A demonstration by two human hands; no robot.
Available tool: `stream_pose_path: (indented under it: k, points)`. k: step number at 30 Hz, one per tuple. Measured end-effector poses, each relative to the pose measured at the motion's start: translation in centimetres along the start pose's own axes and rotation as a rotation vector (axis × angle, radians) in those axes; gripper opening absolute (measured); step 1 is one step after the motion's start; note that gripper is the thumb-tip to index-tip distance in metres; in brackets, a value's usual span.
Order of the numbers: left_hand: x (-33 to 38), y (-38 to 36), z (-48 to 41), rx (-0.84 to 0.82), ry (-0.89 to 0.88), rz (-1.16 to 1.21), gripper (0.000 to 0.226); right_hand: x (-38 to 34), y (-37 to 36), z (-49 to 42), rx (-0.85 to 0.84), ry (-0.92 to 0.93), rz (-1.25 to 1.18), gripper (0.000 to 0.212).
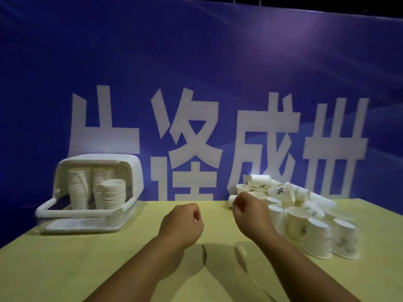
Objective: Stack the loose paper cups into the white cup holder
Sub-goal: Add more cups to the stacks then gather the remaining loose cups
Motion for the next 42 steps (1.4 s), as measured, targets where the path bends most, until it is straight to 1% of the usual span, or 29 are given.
stream_pose_path:
  k: [4, 6, 7, 9, 11, 14, 16, 18, 20, 21, 27, 30, 31, 32, 34, 36, 38, 39, 42]
  points:
    - [5.4, -2.9, 0.5, -0.090, -0.052, 0.021, 0.003, 4.5, 5.3, 1.8, 0.061, -0.073, 0.068, 0.009]
    - [7.8, -4.8, 0.6, -0.144, -0.077, 0.033, 0.002, 7.1, 7.5, 2.8, 0.109, -0.127, 0.103, 0.017]
    - [8.9, -5.9, 0.6, -0.171, -0.090, 0.047, 0.006, 8.2, 8.5, 3.3, 0.139, -0.153, 0.126, 0.025]
    - [10.9, -7.8, 0.8, -0.218, -0.122, 0.076, 0.024, 10.3, 10.3, 4.1, 0.210, -0.178, 0.162, 0.040]
    - [13.1, -9.5, 1.0, -0.254, -0.179, 0.093, 0.051, 12.0, 11.5, 4.9, 0.274, -0.180, 0.161, 0.052]
    - [16.4, -11.5, 1.1, -0.286, -0.271, 0.098, 0.082, 14.4, 12.0, 5.3, 0.291, -0.174, 0.246, 0.064]
    - [18.3, -12.6, 0.5, -0.276, -0.304, 0.063, 0.096, 15.5, 12.0, 5.2, 0.287, -0.199, 0.283, 0.061]
    - [19.8, -13.6, -0.5, -0.258, -0.313, 0.013, 0.103, 16.0, 12.2, 5.0, 0.316, -0.234, 0.271, 0.053]
    - [20.6, -14.6, -1.6, -0.263, -0.317, -0.036, 0.100, 16.2, 12.2, 5.0, 0.337, -0.249, 0.247, 0.048]
    - [20.9, -14.8, -2.1, -0.257, -0.317, -0.052, 0.095, 16.3, 12.1, 5.0, 0.342, -0.238, 0.245, 0.045]
    - [21.6, -14.7, -3.8, -0.050, -0.245, -0.055, 0.051, 16.4, 12.5, 4.7, 0.412, -0.171, 0.224, 0.039]
    - [20.9, -13.8, -3.8, 0.030, -0.210, -0.037, 0.028, 16.2, 12.6, 4.9, 0.459, -0.136, 0.173, 0.051]
    - [20.6, -13.4, -3.7, 0.047, -0.201, -0.033, 0.025, 16.0, 12.7, 5.1, 0.470, -0.125, 0.150, 0.058]
    - [20.1, -13.1, -3.6, 0.057, -0.192, -0.022, 0.026, 15.8, 12.8, 5.2, 0.472, -0.122, 0.132, 0.066]
    - [18.8, -12.3, -3.2, 0.076, -0.153, 0.052, 0.036, 15.1, 12.7, 5.5, 0.438, -0.140, 0.112, 0.075]
    - [17.1, -11.3, -2.7, 0.075, -0.101, 0.172, 0.055, 14.0, 12.3, 5.8, 0.395, -0.125, 0.091, 0.070]
    - [15.2, -10.2, -2.1, 0.082, -0.087, 0.231, 0.074, 12.8, 11.8, 5.7, 0.375, -0.101, 0.052, 0.057]
    - [14.2, -9.5, -1.9, 0.090, -0.079, 0.244, 0.076, 12.3, 11.4, 5.5, 0.365, -0.106, 0.027, 0.054]
    - [10.4, -7.1, -1.3, 0.113, -0.002, 0.298, 0.061, 10.3, 9.5, 4.6, 0.328, -0.128, -0.034, 0.055]
Point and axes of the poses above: each hand's wrist, its own z-axis away from the middle knuckle, its own y-axis out of the back of the hand, x = y × z, the point moved 7 cm from there along -z, towards the middle knuckle, and after that the axes turned 8 degrees about -z, right-handed, at the moved point
